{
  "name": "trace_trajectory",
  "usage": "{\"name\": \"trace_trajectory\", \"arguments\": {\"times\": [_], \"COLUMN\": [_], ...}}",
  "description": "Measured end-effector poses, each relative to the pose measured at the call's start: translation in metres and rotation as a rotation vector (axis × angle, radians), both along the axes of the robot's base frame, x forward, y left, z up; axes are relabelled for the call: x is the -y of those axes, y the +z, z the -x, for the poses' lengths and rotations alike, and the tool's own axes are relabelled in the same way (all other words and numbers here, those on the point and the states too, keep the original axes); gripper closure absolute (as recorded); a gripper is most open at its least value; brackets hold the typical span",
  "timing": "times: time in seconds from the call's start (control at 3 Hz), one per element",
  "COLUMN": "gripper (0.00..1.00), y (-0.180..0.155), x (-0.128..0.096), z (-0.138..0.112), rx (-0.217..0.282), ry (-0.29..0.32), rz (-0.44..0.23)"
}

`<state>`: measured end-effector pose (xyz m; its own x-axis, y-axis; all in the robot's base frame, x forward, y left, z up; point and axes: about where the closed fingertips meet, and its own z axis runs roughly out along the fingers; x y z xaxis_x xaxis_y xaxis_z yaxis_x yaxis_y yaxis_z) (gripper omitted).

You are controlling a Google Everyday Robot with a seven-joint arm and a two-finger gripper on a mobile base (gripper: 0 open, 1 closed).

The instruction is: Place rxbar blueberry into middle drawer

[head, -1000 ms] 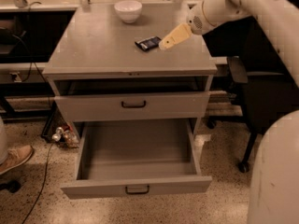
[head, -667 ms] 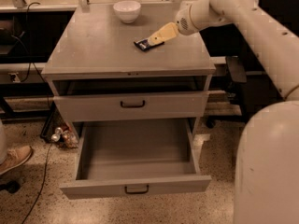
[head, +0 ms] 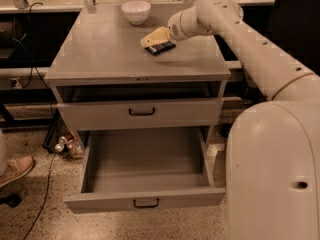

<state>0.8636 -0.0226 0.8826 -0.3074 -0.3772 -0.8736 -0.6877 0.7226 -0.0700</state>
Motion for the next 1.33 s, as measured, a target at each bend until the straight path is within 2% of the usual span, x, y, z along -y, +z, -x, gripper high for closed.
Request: {"name": "trace_trajectory", "arguments": {"times": [0.33,0.67,1.33], "gripper": [0.00,0.00,0.00], "y": [-0.012,-0.025,-0.048], "x": [-0.018,-0.032,-0.034], "z": [-0.005,-0.006,-0.011], "rx": [-0.017,-0.043,-0.090], "ry": [0.016,0.025,-0.003], "rz": [-0.003,0.021,0.045]}}
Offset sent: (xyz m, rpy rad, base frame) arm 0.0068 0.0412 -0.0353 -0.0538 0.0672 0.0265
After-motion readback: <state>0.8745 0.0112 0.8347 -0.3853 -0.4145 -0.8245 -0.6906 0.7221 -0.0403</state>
